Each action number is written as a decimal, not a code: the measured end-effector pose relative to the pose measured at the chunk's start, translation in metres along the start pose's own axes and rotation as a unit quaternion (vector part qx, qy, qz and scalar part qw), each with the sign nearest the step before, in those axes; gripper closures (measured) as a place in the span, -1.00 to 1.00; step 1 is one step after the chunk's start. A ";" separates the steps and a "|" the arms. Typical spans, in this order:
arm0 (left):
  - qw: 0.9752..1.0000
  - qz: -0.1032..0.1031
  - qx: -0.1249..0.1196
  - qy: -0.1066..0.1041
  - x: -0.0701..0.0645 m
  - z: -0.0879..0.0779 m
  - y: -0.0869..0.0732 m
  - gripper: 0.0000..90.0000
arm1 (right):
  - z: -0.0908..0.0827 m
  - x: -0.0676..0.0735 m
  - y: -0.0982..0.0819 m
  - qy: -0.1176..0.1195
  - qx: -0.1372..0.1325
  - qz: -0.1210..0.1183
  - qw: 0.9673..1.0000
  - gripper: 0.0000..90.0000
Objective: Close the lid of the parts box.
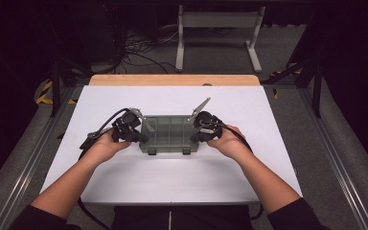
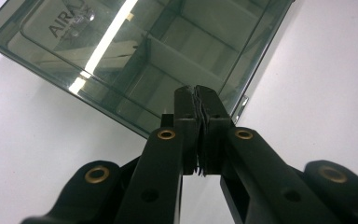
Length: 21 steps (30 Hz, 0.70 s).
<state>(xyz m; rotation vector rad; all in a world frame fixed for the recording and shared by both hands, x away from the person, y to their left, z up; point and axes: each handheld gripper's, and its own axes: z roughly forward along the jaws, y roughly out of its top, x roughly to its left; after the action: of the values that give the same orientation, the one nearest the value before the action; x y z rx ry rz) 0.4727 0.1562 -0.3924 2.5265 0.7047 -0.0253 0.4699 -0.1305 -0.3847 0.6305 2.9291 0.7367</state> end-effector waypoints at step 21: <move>0.988 0.006 -0.154 0.001 -0.015 -0.041 -0.016 -0.13 | -0.041 0.007 -0.011 -0.038 -0.122 0.017 0.992 -0.14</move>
<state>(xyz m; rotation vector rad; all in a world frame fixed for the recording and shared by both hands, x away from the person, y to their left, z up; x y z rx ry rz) 0.4474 0.1808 -0.3624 2.2345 0.6400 0.0857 0.4537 -0.1546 -0.3529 0.6683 2.7063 1.0301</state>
